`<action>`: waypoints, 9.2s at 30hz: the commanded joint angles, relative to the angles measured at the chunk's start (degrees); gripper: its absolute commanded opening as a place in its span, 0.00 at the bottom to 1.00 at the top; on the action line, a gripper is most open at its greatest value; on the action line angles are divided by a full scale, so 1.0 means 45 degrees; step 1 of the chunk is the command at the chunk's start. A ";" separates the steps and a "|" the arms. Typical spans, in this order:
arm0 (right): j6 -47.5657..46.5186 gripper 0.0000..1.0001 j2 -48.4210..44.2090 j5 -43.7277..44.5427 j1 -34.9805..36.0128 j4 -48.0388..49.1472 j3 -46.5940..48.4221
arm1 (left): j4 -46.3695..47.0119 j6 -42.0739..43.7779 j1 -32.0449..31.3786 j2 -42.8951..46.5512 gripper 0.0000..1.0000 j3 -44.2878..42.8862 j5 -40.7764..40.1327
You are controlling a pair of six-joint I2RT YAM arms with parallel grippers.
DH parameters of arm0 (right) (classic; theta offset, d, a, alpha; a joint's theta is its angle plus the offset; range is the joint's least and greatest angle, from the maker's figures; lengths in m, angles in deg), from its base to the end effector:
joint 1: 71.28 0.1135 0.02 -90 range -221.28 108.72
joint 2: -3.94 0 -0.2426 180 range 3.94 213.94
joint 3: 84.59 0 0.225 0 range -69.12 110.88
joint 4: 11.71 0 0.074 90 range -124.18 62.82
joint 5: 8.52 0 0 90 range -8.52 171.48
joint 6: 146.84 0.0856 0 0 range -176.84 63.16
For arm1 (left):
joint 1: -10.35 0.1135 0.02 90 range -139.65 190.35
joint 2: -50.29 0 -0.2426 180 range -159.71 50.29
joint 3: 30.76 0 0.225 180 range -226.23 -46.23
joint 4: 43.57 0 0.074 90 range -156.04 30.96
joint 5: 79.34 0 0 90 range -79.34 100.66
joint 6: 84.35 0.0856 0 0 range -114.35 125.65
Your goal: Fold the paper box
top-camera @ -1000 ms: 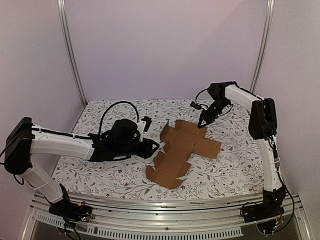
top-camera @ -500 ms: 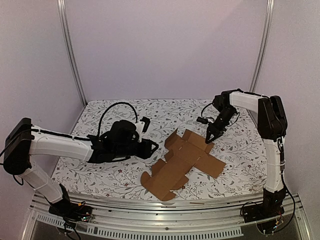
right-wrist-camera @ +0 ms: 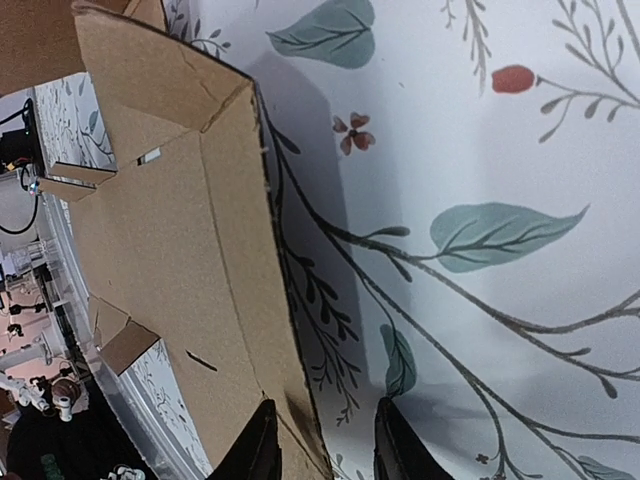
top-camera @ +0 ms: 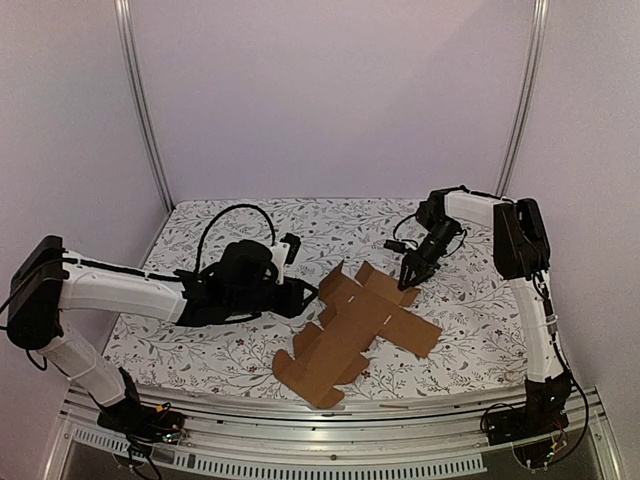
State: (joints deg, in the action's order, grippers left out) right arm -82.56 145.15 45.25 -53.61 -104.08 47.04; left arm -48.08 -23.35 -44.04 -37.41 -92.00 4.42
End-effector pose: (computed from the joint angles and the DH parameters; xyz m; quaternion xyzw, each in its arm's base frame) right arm 0.3670 0.1700 0.0881 0.3194 -0.8903 -0.3154 0.0770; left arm 0.2103 -0.2776 0.1738 0.1648 0.8536 -0.2918 0.3988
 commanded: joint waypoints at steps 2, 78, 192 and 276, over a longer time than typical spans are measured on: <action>0.0045 0.34 0.0522 -0.0055 -0.0001 -0.0721 0.0994 | 0.0082 -0.0037 -0.0237 -0.0160 0.40 0.0157 0.0169; -0.2669 0.00 -0.3546 0.9055 0.2318 0.0542 0.1116 | 0.0342 0.0304 0.0463 0.0075 0.41 0.1026 -0.1288; -1.2606 0.00 -0.6959 1.4072 0.7331 2.7833 -1.5930 | 1.0059 0.4158 0.2061 -0.6795 0.44 -0.0298 0.2583; -1.3707 0.05 -0.8092 1.4107 0.7342 2.6345 -1.7007 | 1.0197 0.6202 0.0133 -0.8600 0.33 -0.3126 0.0672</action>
State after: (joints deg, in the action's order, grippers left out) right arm -144.59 109.28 111.63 -21.57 20.87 -29.22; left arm -8.28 2.77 -39.91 -74.89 -104.40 11.81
